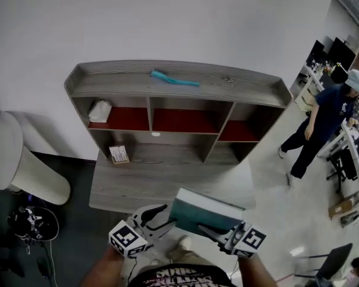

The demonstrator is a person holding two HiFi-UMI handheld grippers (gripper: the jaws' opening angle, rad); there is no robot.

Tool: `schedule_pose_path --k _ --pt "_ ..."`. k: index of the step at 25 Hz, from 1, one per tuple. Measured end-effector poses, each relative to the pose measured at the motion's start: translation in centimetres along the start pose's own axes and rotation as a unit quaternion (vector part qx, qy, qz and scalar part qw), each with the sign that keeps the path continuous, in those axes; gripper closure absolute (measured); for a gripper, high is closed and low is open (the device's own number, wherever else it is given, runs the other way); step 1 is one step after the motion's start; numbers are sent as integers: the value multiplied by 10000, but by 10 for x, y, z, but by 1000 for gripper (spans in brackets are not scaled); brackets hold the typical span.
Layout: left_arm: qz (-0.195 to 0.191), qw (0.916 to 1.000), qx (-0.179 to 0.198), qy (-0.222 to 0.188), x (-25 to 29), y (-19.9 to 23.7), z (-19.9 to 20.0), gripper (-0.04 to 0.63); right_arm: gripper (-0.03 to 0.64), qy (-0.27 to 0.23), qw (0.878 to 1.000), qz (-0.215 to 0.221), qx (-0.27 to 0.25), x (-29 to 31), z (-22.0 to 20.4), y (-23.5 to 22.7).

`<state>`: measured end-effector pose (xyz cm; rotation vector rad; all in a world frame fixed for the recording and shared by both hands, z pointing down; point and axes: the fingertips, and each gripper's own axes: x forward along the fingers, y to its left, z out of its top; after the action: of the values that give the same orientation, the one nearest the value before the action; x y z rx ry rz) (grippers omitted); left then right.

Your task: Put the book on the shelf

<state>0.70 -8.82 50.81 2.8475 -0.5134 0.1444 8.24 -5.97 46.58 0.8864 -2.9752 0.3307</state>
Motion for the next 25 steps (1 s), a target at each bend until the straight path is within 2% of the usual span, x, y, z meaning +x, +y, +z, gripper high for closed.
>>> schedule_pose_path --k 3,5,14,20,25 --pt "-295 9995 87 73 19 -7 2 378 456 15 9998 183 28 -5 0 -13" --pt "-341 9991 183 159 32 -6 0 379 456 19 9997 239 50 -7 -1 -23" --pt "-231 9994 -149 207 69 11 10 382 449 112 9975 547 439 -15 5 -70" --pt "-62 9993 -353 87 80 16 13 387 423 -85 9909 1112 753 -24 17 -85" --pt "72 9988 -474 44 73 15 11 389 413 -7 9874 1406 722 -28 20 -85"
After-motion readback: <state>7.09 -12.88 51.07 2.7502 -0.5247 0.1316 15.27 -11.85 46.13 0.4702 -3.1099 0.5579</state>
